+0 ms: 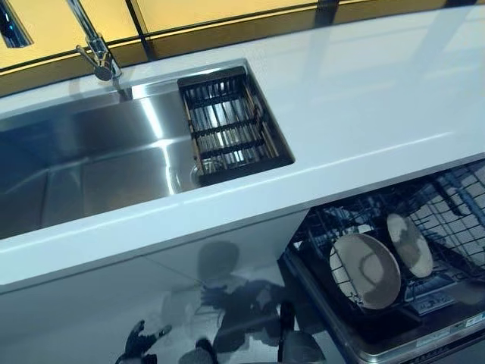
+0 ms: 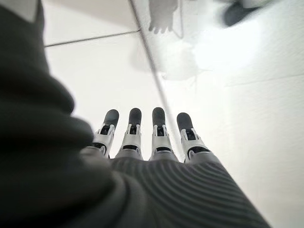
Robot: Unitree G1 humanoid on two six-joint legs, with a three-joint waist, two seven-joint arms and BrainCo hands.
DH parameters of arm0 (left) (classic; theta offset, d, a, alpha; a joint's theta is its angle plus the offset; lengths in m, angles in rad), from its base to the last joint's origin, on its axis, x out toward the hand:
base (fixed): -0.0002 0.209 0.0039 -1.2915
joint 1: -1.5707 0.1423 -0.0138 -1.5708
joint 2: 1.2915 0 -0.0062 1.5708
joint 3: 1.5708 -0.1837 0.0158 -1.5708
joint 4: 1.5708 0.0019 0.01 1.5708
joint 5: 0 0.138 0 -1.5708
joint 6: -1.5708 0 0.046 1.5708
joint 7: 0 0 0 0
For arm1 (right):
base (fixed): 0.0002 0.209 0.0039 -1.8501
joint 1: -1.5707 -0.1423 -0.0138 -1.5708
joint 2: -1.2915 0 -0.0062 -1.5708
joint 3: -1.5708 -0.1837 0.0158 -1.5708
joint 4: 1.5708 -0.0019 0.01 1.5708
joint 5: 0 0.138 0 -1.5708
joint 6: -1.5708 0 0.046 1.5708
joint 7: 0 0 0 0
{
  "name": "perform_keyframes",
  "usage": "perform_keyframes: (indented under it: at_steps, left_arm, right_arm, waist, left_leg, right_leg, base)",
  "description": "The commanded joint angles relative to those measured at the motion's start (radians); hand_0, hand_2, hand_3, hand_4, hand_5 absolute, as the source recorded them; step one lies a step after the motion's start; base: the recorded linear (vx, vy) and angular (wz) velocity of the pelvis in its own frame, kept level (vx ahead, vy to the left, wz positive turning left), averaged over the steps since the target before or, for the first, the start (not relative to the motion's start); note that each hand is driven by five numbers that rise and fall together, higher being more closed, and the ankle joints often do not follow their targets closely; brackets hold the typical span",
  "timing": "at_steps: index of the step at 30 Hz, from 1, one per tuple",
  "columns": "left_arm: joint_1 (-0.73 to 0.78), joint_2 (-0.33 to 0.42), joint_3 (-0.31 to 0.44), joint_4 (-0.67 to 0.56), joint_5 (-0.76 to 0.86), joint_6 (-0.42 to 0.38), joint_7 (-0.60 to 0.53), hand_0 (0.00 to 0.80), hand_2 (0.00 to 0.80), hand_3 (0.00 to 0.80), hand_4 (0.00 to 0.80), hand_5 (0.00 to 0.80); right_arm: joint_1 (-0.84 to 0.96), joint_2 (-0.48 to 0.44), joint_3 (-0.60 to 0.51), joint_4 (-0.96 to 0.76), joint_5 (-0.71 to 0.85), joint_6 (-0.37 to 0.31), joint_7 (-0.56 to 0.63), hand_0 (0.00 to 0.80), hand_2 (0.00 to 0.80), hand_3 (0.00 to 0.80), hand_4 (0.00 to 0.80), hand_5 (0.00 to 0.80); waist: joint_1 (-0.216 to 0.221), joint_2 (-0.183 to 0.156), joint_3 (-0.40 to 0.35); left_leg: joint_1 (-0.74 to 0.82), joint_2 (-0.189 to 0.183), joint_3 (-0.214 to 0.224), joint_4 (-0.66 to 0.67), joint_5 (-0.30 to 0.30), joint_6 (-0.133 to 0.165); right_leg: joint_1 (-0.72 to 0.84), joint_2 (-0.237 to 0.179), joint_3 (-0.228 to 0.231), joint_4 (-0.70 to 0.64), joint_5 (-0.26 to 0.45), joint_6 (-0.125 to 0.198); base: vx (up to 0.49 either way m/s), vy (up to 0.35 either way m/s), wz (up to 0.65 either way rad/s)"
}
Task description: Take plates into dishwasher
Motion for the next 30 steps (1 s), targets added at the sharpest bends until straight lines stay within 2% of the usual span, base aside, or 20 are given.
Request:
perform_keyframes:
  at_steps: [1,2,3,5,7,11,13,16,17,20,23,25,26,27,30]
  left_arm:
    - [-0.158,0.076,-0.028,-0.011,-0.104,0.004,0.006,0.0,0.0,0.0,0.0,0.0]
    - [-0.174,0.071,-0.038,-0.009,-0.103,0.013,0.003,0.0,0.0,0.0,0.0,0.0]
    - [-0.175,0.067,-0.047,-0.005,-0.091,0.021,0.002,0.0,0.0,0.0,0.0,0.0]
    - [-0.156,0.059,-0.062,-0.008,-0.071,0.036,0.015,0.0,0.0,0.0,0.0,0.0]
    - [-0.133,0.059,-0.056,-0.035,-0.089,0.054,0.035,0.0,0.0,0.0,0.0,0.0]
    - [-0.115,0.069,-0.033,-0.035,-0.113,0.066,0.061,0.0,0.0,0.0,0.0,0.0]
    - [-0.118,0.079,-0.021,-0.039,-0.125,0.075,0.078,0.0,0.0,0.0,0.0,0.0]
    - [-0.111,0.079,-0.01,-0.063,-0.135,0.069,0.09,0.0,0.0,0.0,0.0,0.0]
    - [-0.106,0.08,-0.006,-0.078,-0.125,0.068,0.093,0.0,0.0,0.0,0.0,0.0]
    - [-0.093,0.094,0.003,-0.099,-0.09,0.071,0.086,0.0,0.0,0.0,0.0,0.0]
    - [-0.09,0.14,0.011,-0.109,-0.047,0.083,0.065,0.0,0.0,0.0,0.0,0.0]
    - [-0.08,0.169,0.009,-0.121,-0.02,0.091,0.045,0.0,0.0,0.0,0.0,0.0]
    - [-0.07,0.188,0.015,-0.127,-0.006,0.099,0.036,0.0,0.0,0.0,0.0,0.0]
    - [-0.054,0.2,0.029,-0.126,-0.003,0.107,0.025,0.0,0.0,0.0,0.0,0.0]
    - [-0.026,0.205,0.033,-0.113,0.028,0.119,-0.01,0.0,0.0,0.0,0.0,0.0]
  right_arm:
    - [-0.148,-0.03,0.043,0.107,0.041,-0.063,-0.113,0.0,0.0,0.0,0.0,0.0]
    - [-0.196,-0.041,0.07,0.14,0.054,-0.065,-0.139,0.0,0.0,0.0,0.0,0.0]
    - [-0.228,-0.05,0.083,0.164,0.062,-0.059,-0.144,0.0,0.0,0.0,0.0,0.0]
    - [-0.261,-0.057,0.115,0.22,0.069,-0.075,-0.14,0.0,0.0,0.0,0.0,0.0]
    - [-0.279,-0.061,0.139,0.256,0.07,-0.087,-0.131,0.0,0.0,0.0,0.0,0.0]
    - [-0.293,-0.073,0.158,0.316,0.08,-0.118,-0.143,0.0,0.0,0.0,0.0,0.0]
    - [-0.306,-0.092,0.175,0.364,0.092,-0.131,-0.148,0.0,0.0,0.0,0.0,0.0]
    - [-0.306,-0.096,0.172,0.4,0.07,-0.11,-0.143,0.0,0.0,0.0,0.0,0.0]
    - [-0.298,-0.087,0.177,0.414,0.054,-0.102,-0.142,0.0,0.0,0.0,0.0,0.0]
    - [-0.28,-0.063,0.188,0.432,0.016,-0.07,-0.133,0.0,0.0,0.0,0.0,0.0]
    - [-0.193,0.013,0.17,0.427,-0.051,-0.065,-0.129,0.0,0.0,0.0,0.0,0.0]
    - [-0.101,0.079,0.146,0.389,-0.079,-0.058,-0.149,0.0,0.0,0.0,0.0,0.0]
    - [-0.056,0.11,0.125,0.363,-0.085,-0.039,-0.149,0.0,0.0,0.0,0.0,0.0]
    - [-0.009,0.14,0.092,0.357,-0.092,-0.048,-0.152,0.0,0.0,0.0,0.0,0.0]
    - [0.069,0.198,0.026,0.359,-0.067,-0.045,-0.2,0.0,0.0,0.0,0.0,0.0]
  waist:
    - [-0.037,-0.008,0.024]
    - [-0.047,-0.009,0.042]
    - [-0.054,-0.013,0.045]
    - [-0.043,-0.013,0.04]
    - [-0.027,-0.018,0.033]
    - [-0.02,-0.021,-0.004]
    - [-0.022,-0.031,-0.027]
    - [-0.01,-0.026,-0.046]
    - [-0.007,-0.036,-0.052]
    - [0.0,-0.047,-0.038]
    - [-0.014,-0.061,-0.015]
    - [-0.016,-0.068,-0.003]
    - [-0.014,-0.075,0.006]
    - [-0.006,-0.073,0.004]
    - [0.01,-0.045,-0.013]
  left_leg:
    - [0.188,-0.033,-0.128,-0.13,-0.165,0.044]
    - [0.205,-0.038,-0.092,-0.172,-0.23,0.053]
    - [0.219,-0.042,-0.063,-0.188,-0.264,0.06]
    - [0.226,-0.062,-0.061,-0.191,-0.308,0.085]
    - [0.213,-0.08,-0.073,-0.172,-0.33,0.103]
    - [0.229,-0.09,-0.068,-0.137,-0.334,0.109]
    - [0.245,-0.106,-0.073,-0.111,-0.338,0.109]
    - [0.263,-0.104,-0.051,-0.056,-0.339,0.104]
    - [0.264,-0.114,-0.049,-0.027,-0.338,0.106]
    - [0.269,-0.113,-0.004,0.04,-0.4,0.135]
    - [0.283,-0.126,0.035,0.073,-0.421,0.158]
    - [0.279,-0.145,0.045,0.068,-0.416,0.17]
    - [0.278,-0.158,0.068,0.051,-0.409,0.183]
    - [0.254,-0.175,0.084,0.005,-0.38,0.201]
    - [0.212,-0.178,0.069,-0.093,-0.309,0.213]
  right_leg:
    - [-0.273,0.198,0.12,0.108,0.022,-0.017]
    - [-0.319,0.173,0.123,0.133,0.048,0.009]
    - [-0.339,0.155,0.111,0.136,0.065,0.025]
    - [-0.34,0.154,0.093,0.13,0.077,0.037]
    - [-0.319,0.163,0.105,0.113,0.078,0.04]
    - [-0.281,0.168,0.086,0.084,0.071,0.033]
    - [-0.273,0.156,0.085,0.076,0.082,0.032]
    - [-0.238,0.142,0.048,0.049,0.097,0.041]
    - [-0.231,0.123,0.041,0.032,0.116,0.049]
    - [-0.221,0.093,0.039,0.014,0.154,0.083]
    - [-0.177,0.085,0.017,-0.025,0.174,0.102]
    - [-0.16,0.09,0.003,-0.034,0.177,0.107]
    - [-0.165,0.08,-0.026,0.01,0.181,0.114]
    - [-0.144,0.07,-0.021,0.136,0.173,0.109]
    - [-0.144,0.052,0.045,0.312,0.145,0.092]
  base:
    - [-0.687,0.281,0.3]
    - [-0.709,0.268,0.13]
    - [-0.499,0.176,-0.16]
    - [-0.381,0.13,0.41]
    - [-0.291,0.069,0.44]
    - [-0.311,0.058,-0.09]
    - [-0.303,0.057,-0.05]
    - [-0.3,0.062,-0.14]
    - [-0.239,0.035,-0.22]
    - [-0.094,0.029,-0.27]
    - [-0.062,0.024,-0.2]
    - [-0.215,0.03,-0.11]
    - [-0.411,0.064,-0.13]
    - [-0.463,0.079,-0.36]
    - [-0.421,0.067,-0.34]
